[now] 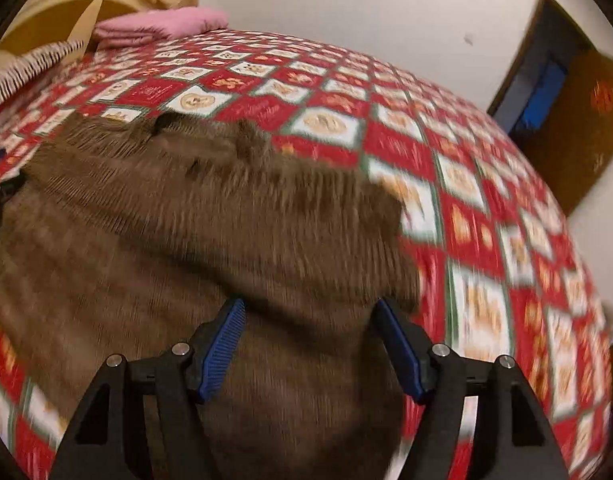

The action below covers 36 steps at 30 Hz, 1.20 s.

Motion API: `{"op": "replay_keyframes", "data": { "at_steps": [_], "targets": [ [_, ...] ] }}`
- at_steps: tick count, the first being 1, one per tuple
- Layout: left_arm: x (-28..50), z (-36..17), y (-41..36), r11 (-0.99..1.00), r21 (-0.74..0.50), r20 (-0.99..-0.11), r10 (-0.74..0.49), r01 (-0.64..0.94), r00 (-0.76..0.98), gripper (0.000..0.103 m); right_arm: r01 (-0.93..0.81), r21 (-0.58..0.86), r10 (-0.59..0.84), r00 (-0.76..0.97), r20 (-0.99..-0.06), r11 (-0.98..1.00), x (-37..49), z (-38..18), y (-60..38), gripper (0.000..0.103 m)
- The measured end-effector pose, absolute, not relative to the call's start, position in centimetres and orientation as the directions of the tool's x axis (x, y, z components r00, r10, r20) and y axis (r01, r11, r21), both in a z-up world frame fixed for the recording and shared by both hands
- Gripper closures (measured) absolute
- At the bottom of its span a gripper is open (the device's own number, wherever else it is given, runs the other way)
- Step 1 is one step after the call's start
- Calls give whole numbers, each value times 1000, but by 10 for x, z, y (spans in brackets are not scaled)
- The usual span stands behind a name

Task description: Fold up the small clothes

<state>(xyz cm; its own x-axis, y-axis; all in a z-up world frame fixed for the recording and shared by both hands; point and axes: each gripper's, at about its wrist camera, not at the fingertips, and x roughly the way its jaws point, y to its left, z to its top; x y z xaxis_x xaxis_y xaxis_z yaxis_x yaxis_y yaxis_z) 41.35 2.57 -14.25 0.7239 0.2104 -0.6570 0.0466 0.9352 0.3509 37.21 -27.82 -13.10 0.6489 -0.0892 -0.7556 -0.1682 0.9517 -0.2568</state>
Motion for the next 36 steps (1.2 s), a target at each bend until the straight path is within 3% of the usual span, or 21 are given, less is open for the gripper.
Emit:
{"op": "replay_keyframes", "data": {
  "at_steps": [2,5,8,12,17,19,22,27,32,36],
  "targets": [
    [439,-136,30,920,388,-616,304,-56,727,14,-128,-304,-147,662,-735,944,411,-118,-274,34],
    [456,-125,54,930,330,-628,343,-160,698,15,3,-326,-226,727,-648,945,444,-87,-283,34],
    [444,-122,77,953,258,-653,294,-160,698,10,13,-272,-190,747,-637,962,439,-77,-290,34],
    [418,-136,87,956,262,-664,280,-135,693,6,-20,-290,-180,742,-645,957,411,-97,-299,34],
    [384,-135,74,975,205,-666,199,-81,719,6,-3,-108,-72,730,-680,994,364,-107,-328,34],
    [383,-132,60,972,231,-656,191,-47,730,6,15,-51,-46,733,-678,999,347,-109,-339,34],
    [394,-131,35,957,290,-650,185,15,737,2,36,-89,-85,754,-651,995,329,-115,-340,34],
    [437,-146,9,911,411,-643,281,11,713,2,92,-84,-125,742,-658,992,321,-139,-350,34],
    [472,-152,41,898,406,-641,411,-167,648,0,121,-47,-121,737,-665,992,322,-146,-359,34],
    [477,-161,98,917,237,-758,381,-321,530,0,117,-22,-102,736,-669,993,322,-149,-362,34]
  ]
}}
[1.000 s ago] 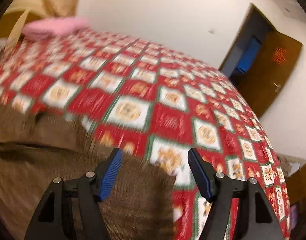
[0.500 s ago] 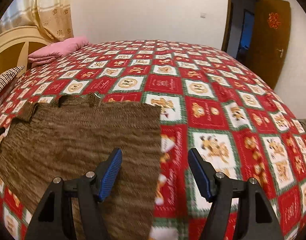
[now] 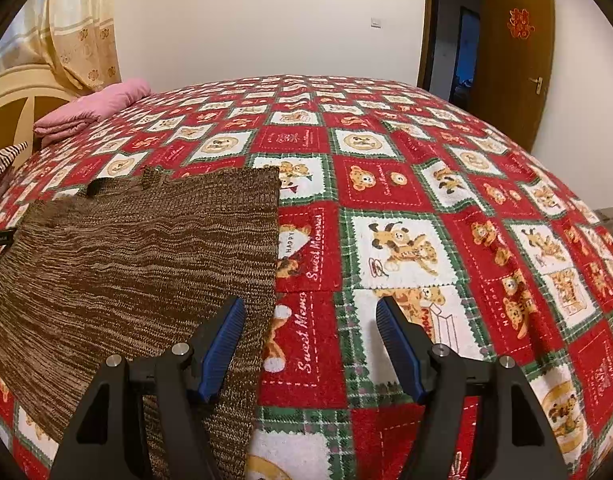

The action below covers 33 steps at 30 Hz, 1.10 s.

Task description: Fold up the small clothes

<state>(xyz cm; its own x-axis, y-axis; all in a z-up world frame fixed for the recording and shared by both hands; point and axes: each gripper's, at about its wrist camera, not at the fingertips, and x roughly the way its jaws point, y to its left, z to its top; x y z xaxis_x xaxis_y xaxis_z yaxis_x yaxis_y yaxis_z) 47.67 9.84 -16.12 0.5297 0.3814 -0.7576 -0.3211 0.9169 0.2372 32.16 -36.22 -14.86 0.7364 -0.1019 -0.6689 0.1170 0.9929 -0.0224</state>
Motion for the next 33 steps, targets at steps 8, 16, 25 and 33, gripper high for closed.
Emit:
{"op": "replay_keyframes", "data": {
  "at_steps": [8,16,25,33],
  "targets": [
    [404,-150,109,970,35,-788,175,-241,590,0,110,107,-9,739,-674,988,321,-152,-380,32],
    [325,-146,79,997,-11,-744,-56,72,665,4,71,398,206,766,-609,914,280,-140,-407,32],
    [322,-147,57,981,-62,-743,-169,185,647,31,-105,386,353,668,-655,916,234,-142,-358,41],
    [314,-149,47,964,-144,-745,-253,222,617,94,-127,292,303,642,-705,948,233,-141,-349,88]
  ]
}}
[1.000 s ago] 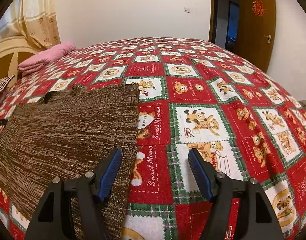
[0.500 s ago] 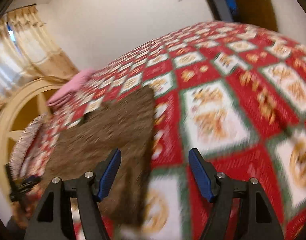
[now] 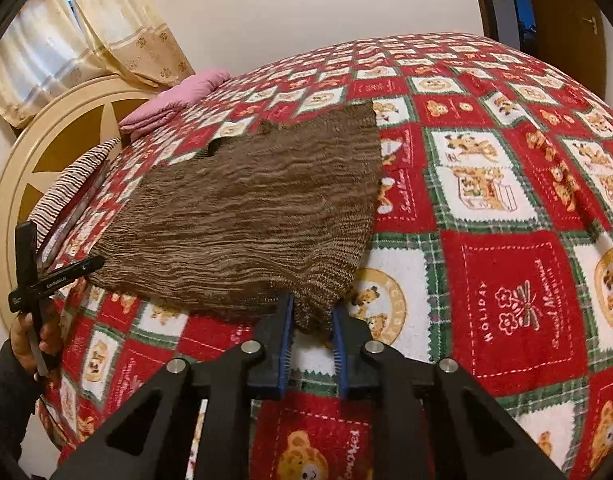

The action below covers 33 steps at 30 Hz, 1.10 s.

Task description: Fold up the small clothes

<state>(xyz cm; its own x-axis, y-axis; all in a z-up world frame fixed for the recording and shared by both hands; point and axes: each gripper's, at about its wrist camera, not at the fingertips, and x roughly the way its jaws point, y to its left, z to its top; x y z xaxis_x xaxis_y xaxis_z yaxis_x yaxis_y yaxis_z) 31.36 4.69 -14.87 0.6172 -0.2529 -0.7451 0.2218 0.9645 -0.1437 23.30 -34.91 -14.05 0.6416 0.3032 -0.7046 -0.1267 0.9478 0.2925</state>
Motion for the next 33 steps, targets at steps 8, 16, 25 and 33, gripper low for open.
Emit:
{"op": "replay_keyframes", "data": {
  "at_steps": [8,16,25,33],
  "targets": [
    [294,-156,51,969,-100,-743,-223,225,631,94,-165,179,244,627,-740,970,225,-124,-347,93],
    [283,-142,51,986,40,-683,-93,164,725,30,-44,62,76,641,-764,997,228,-134,-352,38],
    [318,-146,46,963,270,-641,159,26,751,20,-197,42,169,691,-703,980,252,-104,-285,38],
    [323,-163,65,980,196,-725,124,30,678,11,-151,-21,83,646,-759,988,272,-159,-274,37]
  ]
}}
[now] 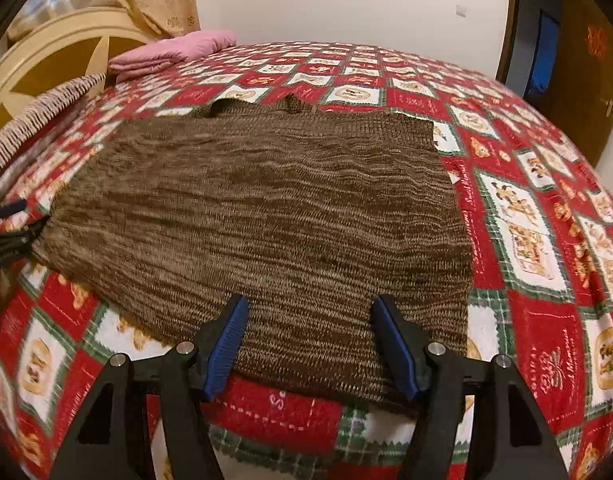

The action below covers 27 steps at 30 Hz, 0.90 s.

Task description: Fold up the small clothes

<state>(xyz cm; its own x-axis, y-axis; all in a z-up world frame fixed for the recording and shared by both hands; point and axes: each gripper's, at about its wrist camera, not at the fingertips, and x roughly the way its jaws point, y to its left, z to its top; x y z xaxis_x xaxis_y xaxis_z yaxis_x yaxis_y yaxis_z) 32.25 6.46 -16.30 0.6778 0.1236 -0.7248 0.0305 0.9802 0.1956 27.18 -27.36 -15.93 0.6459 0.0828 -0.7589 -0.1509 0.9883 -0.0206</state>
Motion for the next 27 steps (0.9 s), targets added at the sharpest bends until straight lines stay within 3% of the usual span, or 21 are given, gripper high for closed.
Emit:
{"op": "replay_keyframes", "data": {
  "at_steps": [4,8,17,20,27],
  "targets": [
    [320,-162,89,1000,24,-747,13,7,664,5,-122,-50,38,624,-780,991,271,-150,-266,37],
    [317,-160,107,997,-52,-757,-3,-55,653,4,-195,-66,82,665,-743,979,257,-128,-231,37],
    [328,-156,138,987,67,-749,144,-143,646,2,-431,-198,177,685,-707,880,234,-125,-113,37],
    [332,-164,147,986,7,-772,111,-166,626,2,-488,-267,177,687,-705,831,227,-133,-72,37],
    [331,-169,143,989,22,-774,110,-148,623,2,-537,-434,133,726,-675,724,216,-156,-9,37]
  ]
}}
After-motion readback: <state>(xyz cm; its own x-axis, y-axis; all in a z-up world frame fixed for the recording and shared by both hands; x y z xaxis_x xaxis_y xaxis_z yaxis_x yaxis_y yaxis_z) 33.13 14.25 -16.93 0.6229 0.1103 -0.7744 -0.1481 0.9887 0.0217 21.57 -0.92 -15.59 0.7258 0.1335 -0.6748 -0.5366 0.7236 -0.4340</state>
